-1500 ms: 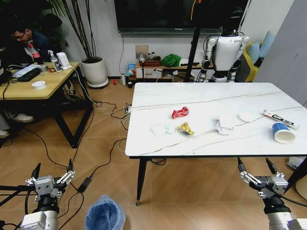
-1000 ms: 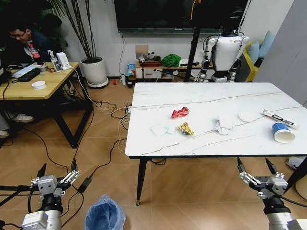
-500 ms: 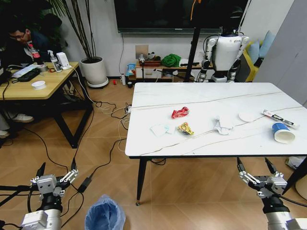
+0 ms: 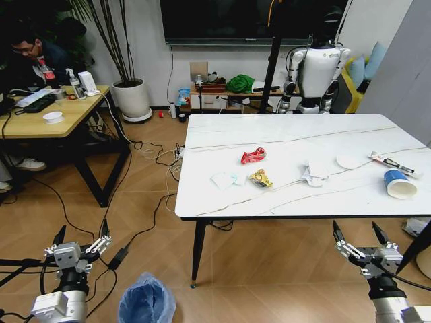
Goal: Pick up the trash bin and place the trash from the table into it.
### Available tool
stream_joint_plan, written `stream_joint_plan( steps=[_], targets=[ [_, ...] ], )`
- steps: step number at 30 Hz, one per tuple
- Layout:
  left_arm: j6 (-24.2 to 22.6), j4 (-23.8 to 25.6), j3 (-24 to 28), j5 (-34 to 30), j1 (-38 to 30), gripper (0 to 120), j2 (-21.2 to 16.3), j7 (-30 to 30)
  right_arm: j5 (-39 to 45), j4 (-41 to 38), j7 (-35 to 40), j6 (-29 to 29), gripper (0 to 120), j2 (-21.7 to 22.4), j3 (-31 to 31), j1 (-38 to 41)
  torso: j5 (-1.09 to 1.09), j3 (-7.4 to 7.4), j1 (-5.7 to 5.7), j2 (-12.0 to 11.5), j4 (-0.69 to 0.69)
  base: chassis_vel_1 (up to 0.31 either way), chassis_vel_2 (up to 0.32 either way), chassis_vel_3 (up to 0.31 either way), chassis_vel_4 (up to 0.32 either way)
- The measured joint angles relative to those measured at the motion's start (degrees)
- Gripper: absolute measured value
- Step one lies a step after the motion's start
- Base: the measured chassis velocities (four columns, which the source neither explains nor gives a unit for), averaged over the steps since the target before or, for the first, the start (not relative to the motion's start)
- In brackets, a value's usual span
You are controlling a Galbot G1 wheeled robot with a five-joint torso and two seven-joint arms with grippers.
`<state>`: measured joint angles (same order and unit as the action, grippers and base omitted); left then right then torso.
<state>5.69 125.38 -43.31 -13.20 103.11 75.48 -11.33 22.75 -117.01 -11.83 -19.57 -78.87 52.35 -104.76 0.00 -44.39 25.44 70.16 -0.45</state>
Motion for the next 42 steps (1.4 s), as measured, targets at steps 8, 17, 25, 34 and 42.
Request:
stream_joint_plan(
  steps=[8, 17, 25, 34, 42],
  targets=[
    [0.0, 0.1, -0.2, -0.4, 0.0, 100, -0.5, 0.0, -0.2, 0.3, 0.0, 0.0, 100, -0.7, -0.3, 0.5, 0.00, 1.38, -1.11, -2.5, 0.00, 0.000, 0.000, 0.000, 0.000],
    [0.2, -0.6, 0.1, -0.3, 0.2, 100, 0.4, 0.8, -0.5, 0.7, 0.0, 0.0, 100, -1.5, -0.4, 1.1, 0.00, 2.95, -2.38, -5.3, 0.00, 0.000, 0.000, 0.000, 0.000],
    [0.4, -0.7, 0.1, -0.1, 1.2, 100, 0.9, 1.5, -0.5, 0.6, -0.1, 0.0, 100, -2.0, -0.4, 1.5, 0.00, 4.26, -3.51, -7.8, 0.00, 0.000, 0.000, 0.000, 0.000],
    [0.7, -0.6, 0.2, 0.3, 2.0, 100, 1.3, 1.9, -0.8, 0.4, -0.2, 0.0, 100, -2.4, -0.6, 1.4, 0.00, 5.78, -4.73, -10.5, 0.00, 0.000, 0.000, 0.000, 0.000],
    [1.1, -0.5, 0.1, 0.4, 2.6, 100, 2.0, 2.2, -0.8, -0.1, -0.3, -0.1, 100, -2.3, -0.5, 1.0, 0.00, 6.91, -5.56, -12.5, 0.00, 0.000, 0.000, 0.000, 0.000]
  ],
)
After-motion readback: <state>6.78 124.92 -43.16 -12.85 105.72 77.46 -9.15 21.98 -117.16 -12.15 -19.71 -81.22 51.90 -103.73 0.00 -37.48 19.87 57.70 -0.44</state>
